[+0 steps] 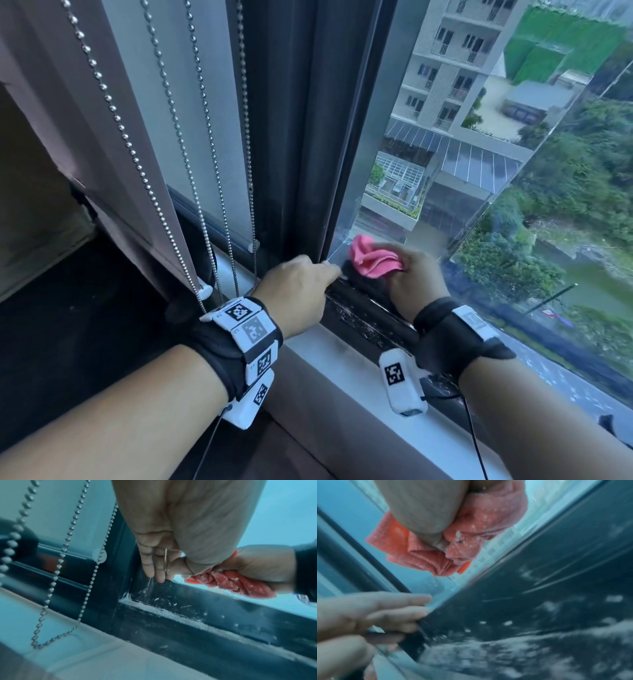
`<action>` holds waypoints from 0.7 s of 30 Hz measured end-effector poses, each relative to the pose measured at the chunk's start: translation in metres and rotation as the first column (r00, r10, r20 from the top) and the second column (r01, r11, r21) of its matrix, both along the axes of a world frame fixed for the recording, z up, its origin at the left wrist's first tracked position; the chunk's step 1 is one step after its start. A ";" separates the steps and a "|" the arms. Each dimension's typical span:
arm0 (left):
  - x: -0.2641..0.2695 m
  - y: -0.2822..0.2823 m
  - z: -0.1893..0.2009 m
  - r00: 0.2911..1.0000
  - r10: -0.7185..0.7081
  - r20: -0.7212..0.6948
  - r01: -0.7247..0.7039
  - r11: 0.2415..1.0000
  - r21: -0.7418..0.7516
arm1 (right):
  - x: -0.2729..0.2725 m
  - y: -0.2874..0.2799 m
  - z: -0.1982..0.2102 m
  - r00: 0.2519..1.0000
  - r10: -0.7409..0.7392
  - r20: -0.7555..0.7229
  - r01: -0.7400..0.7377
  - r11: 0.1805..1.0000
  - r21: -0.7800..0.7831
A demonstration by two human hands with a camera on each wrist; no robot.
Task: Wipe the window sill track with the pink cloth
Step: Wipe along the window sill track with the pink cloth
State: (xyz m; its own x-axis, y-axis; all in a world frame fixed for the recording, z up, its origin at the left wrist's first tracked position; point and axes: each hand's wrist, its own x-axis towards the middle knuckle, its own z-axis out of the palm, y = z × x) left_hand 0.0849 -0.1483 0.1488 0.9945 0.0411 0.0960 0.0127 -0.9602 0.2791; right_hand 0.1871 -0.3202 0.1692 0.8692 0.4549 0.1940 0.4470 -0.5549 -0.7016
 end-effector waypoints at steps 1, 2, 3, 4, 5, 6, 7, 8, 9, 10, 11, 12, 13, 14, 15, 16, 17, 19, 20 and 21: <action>-0.002 -0.001 -0.001 1.000 -0.028 0.014 0.028 1.000 0.005 | 0.002 -0.001 0.002 0.998 -0.011 0.065 0.017 0.995 -0.094; -0.004 -0.002 -0.002 0.999 -0.052 0.016 0.051 0.998 0.046 | 0.002 -0.001 0.001 0.990 0.029 0.137 0.009 0.962 -0.273; -0.005 -0.005 -0.005 0.998 -0.060 0.012 0.059 0.994 0.094 | -0.001 -0.002 0.000 0.976 0.108 0.188 -0.012 0.893 -0.449; -0.006 -0.007 -0.007 0.999 -0.054 0.006 0.053 0.989 0.138 | -0.002 -0.003 -0.005 0.961 0.179 0.209 -0.033 0.829 -0.558; -0.006 -0.009 -0.006 0.999 -0.049 0.004 0.047 0.983 0.177 | -0.001 -0.004 -0.007 0.952 0.215 0.217 -0.045 0.802 -0.596; -0.005 -0.012 -0.004 0.999 -0.041 0.001 0.040 0.977 0.209 | 0.000 -0.007 -0.004 0.955 0.219 0.201 -0.063 0.810 -0.583; -0.003 -0.014 -0.002 1.000 -0.028 -0.002 0.027 0.973 0.229 | 0.002 -0.009 -0.003 0.958 0.228 0.174 -0.098 0.830 -0.549; -0.001 -0.015 0.000 1.000 -0.006 -0.009 0.009 0.971 0.240 | 0.001 -0.012 0.000 0.957 0.249 0.151 -0.142 0.853 -0.503; 0.001 -0.017 0.002 1.000 0.017 -0.016 -0.012 0.970 0.243 | 0.000 -0.015 0.003 0.959 0.264 0.104 -0.190 0.870 -0.454; 0.002 -0.018 0.004 0.998 0.047 -0.030 -0.038 0.970 0.239 | -0.001 -0.019 0.005 0.962 0.269 0.050 -0.228 0.891 -0.393; 0.003 -0.019 0.006 0.996 0.080 -0.050 -0.067 0.971 0.232 | -0.003 -0.023 0.009 0.969 0.249 -0.005 -0.238 0.920 -0.311; 0.004 -0.019 0.006 0.991 0.112 -0.071 -0.094 0.971 0.219 | -0.002 -0.026 0.011 0.977 0.210 -0.040 -0.213 0.952 -0.221; 0.004 -0.019 0.007 0.986 0.139 -0.091 -0.118 0.972 0.201 | 0.001 -0.029 0.013 0.987 0.162 -0.020 -0.164 0.975 -0.149; 0.005 -0.019 0.007 0.980 0.160 -0.115 -0.137 0.973 0.184 | 0.006 -0.032 0.012 0.992 0.122 0.045 -0.115 0.985 -0.130; 0.005 -0.019 0.008 0.976 0.174 -0.133 -0.149 0.973 0.177 | 0.012 -0.033 0.010 0.989 0.100 0.110 -0.080 0.982 -0.171; 0.006 -0.019 0.008 0.972 0.180 -0.149 -0.154 0.973 0.173 | 0.014 -0.032 0.011 0.982 0.120 0.148 -0.078 0.961 -0.265; 0.007 -0.019 0.009 0.971 0.181 -0.158 -0.155 0.975 0.161 | 0.014 -0.029 0.008 0.973 0.165 0.159 -0.090 0.914 -0.396; 0.009 -0.018 0.013 0.971 0.181 -0.159 -0.163 0.979 0.121 | 0.010 -0.024 0.003 0.955 0.227 0.192 -0.089 0.836 -0.541; 0.011 -0.019 0.015 0.972 0.181 -0.150 -0.166 0.981 0.104 | 0.007 -0.022 0.001 0.952 0.226 0.208 -0.081 0.838 -0.539; 0.012 -0.019 0.017 0.974 0.180 -0.141 -0.167 0.981 0.096 | 0.005 -0.022 0.000 0.950 0.223 0.217 -0.084 0.855 -0.512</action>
State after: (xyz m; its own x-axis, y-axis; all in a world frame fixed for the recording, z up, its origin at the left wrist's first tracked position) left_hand 0.0965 -0.1674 0.1654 0.9764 0.2122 -0.0413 0.2162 -0.9595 0.1807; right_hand 0.1924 -0.3422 0.1695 0.7296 0.6739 0.1165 0.6818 -0.7031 -0.2021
